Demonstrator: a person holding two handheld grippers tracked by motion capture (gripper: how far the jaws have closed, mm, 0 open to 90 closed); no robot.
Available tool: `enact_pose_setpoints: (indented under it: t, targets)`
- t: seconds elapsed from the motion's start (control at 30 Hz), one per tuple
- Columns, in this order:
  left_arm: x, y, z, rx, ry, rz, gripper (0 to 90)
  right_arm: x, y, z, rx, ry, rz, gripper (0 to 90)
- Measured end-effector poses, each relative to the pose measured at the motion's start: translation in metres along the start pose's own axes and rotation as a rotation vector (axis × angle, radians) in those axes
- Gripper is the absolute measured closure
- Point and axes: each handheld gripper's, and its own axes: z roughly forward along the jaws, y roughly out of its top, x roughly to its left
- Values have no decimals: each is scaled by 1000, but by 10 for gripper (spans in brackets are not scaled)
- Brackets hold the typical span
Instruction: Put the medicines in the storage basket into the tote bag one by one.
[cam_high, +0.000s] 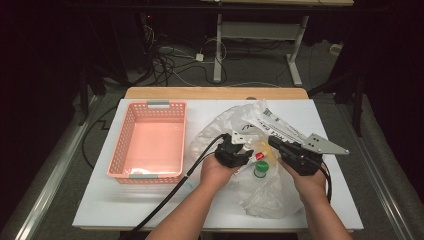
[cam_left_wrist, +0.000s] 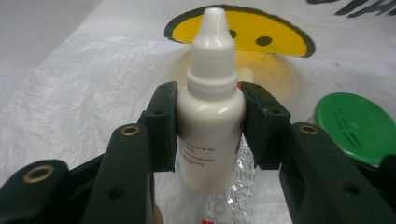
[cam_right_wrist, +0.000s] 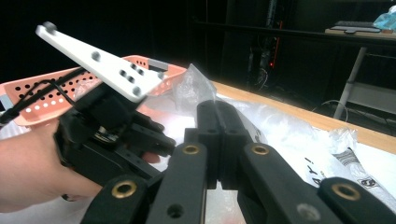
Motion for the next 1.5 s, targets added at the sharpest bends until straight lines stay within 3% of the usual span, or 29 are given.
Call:
enact_pose_setpoints:
  t: [0.3, 0.53, 0.67, 0.77, 0.93, 1.13, 1.2, 1.5]
  targets:
    - [4, 7, 16, 12, 43, 14, 575, -2, 0, -3, -5, -4, 10, 900]
    - [2, 8, 20, -11, 43, 7, 575, -2, 0, -3, -6, -2, 8, 900]
    - [2, 7, 22, 1, 37, 2, 570, -1, 0, -3, -4, 3, 4, 900]
    - [2, 8, 21, 13, 44, -7, 483, -1, 0, -2, -4, 4, 3, 900]
    - [-1, 8, 12, 36, 37, 6, 376, -2, 0, -4, -4, 5, 5, 900]
    - [-7, 1, -7, 9, 25, 24, 334, -1, 0, -5, -3, 5, -1, 900]
    - [-7, -4, -15, -14, 9, -1, 334, 0, 1, -5, -4, 4, -4, 900]
    - [-13, -34, -50, -42, -20, -4, 328, 2, 2, -6, 3, 6, -13, 900]
